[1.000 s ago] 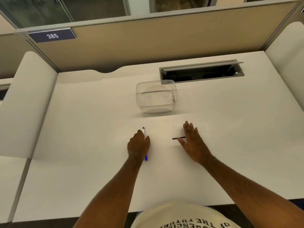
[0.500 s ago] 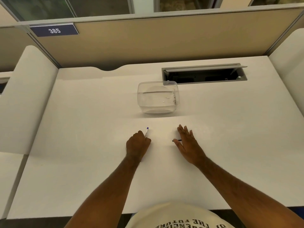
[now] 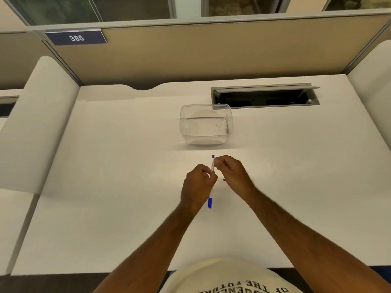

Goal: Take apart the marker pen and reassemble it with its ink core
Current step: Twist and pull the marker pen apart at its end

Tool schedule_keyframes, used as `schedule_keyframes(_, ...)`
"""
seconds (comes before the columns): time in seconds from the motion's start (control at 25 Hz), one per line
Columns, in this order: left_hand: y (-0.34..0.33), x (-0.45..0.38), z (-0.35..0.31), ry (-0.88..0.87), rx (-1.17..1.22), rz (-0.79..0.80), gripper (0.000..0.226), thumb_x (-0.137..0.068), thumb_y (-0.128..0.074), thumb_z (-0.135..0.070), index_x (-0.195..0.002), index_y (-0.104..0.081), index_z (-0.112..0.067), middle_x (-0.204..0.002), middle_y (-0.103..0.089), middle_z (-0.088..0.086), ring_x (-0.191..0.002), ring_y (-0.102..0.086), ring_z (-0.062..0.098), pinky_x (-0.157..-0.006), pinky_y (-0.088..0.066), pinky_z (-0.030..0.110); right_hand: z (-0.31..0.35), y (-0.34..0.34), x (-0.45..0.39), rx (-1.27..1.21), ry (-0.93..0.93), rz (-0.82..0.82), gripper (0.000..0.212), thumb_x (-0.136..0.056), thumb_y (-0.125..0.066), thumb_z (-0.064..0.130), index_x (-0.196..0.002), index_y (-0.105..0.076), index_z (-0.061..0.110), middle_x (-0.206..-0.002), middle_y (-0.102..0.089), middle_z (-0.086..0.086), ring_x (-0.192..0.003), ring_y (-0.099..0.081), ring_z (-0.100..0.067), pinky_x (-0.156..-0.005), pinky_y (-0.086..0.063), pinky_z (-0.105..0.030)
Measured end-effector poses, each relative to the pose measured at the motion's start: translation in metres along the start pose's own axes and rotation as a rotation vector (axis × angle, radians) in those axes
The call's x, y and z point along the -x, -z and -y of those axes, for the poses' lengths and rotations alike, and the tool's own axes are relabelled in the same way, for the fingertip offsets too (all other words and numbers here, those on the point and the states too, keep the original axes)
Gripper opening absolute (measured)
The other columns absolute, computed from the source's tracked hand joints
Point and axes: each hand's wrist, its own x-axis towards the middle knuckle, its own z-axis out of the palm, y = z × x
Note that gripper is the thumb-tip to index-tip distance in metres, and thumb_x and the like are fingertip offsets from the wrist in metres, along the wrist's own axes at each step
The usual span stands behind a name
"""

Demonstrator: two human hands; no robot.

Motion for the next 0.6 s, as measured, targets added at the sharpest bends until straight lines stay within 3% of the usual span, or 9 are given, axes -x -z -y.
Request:
schedule_keyframes(0.12,0.000,0.006,-0.007,-0.011,0.062,-0.029,0.014,-0.097,-0.065,-0.028,-0.099,-0.065,-0.014,-0.079,-0.066,-0.006,-0.069,-0.063,0.012,-0.069,-0.055,0.032,0.021,0.001,0.003,-0.114,-0.009,0.012,0.019,-0.105,-0.055,0.018,-0.106,-0.073,0.013,-0.100,-0.075,0.004,-0.092,-0.070,-0.006,-0.083,-0.051,-0.023)
schedule_keyframes(0.24,0.005,0.008,-0.010,-0.015,0.086,-0.031,0.016,-0.099,-0.064,-0.031,-0.102,-0.065,-0.015,-0.088,-0.068,-0.004,-0.076,-0.065,0.014,-0.067,-0.052,0.025,0.031,0.000,0.007,-0.129,-0.036,0.014,0.022,-0.106,-0.054,0.019,-0.108,-0.073,0.009,-0.099,-0.075,0.009,-0.085,-0.070,0.003,-0.071,-0.048,-0.016)
schedule_keyframes(0.32,0.011,0.009,-0.009,-0.045,0.086,-0.018,0.022,-0.099,-0.064,-0.037,-0.102,-0.067,-0.016,-0.087,-0.068,-0.007,-0.074,-0.063,0.010,-0.065,-0.048,0.020,0.032,-0.003,0.009,-0.128,-0.041,0.008,0.023,-0.107,-0.052,0.020,-0.110,-0.071,0.007,-0.100,-0.073,0.007,-0.084,-0.068,0.001,-0.070,-0.047,-0.016)
schedule_keyframes(0.4,0.016,0.009,-0.007,-0.068,0.119,-0.014,0.023,-0.097,-0.066,-0.042,-0.094,-0.068,-0.019,-0.082,-0.069,-0.009,-0.071,-0.062,0.010,-0.065,-0.050,0.024,0.035,-0.005,0.012,-0.130,-0.015,-0.004,0.022,-0.108,-0.049,0.020,-0.109,-0.067,0.007,-0.095,-0.073,0.004,-0.078,-0.068,0.002,-0.070,-0.048,-0.015)
schedule_keyframes(0.48,0.022,0.008,-0.004,-0.067,0.186,-0.051,0.020,-0.096,-0.067,-0.039,-0.088,-0.066,-0.020,-0.080,-0.069,-0.006,-0.072,-0.063,0.015,-0.068,-0.052,0.030,0.036,-0.005,0.015,-0.135,0.015,-0.013,0.021,-0.109,-0.047,0.020,-0.108,-0.064,0.008,-0.086,-0.071,0.002,-0.072,-0.068,0.000,-0.071,-0.051,-0.015)
schedule_keyframes(0.6,0.035,0.007,-0.004,-0.056,0.364,-0.110,0.009,-0.098,-0.065,-0.031,-0.092,-0.067,-0.025,-0.089,-0.072,-0.006,-0.084,-0.067,0.015,-0.072,-0.052,0.024,0.036,-0.002,0.020,-0.129,0.084,0.022,0.020,-0.108,-0.048,0.016,-0.107,-0.066,0.009,-0.081,-0.065,-0.002,-0.069,-0.063,-0.004,-0.069,-0.051,-0.017)
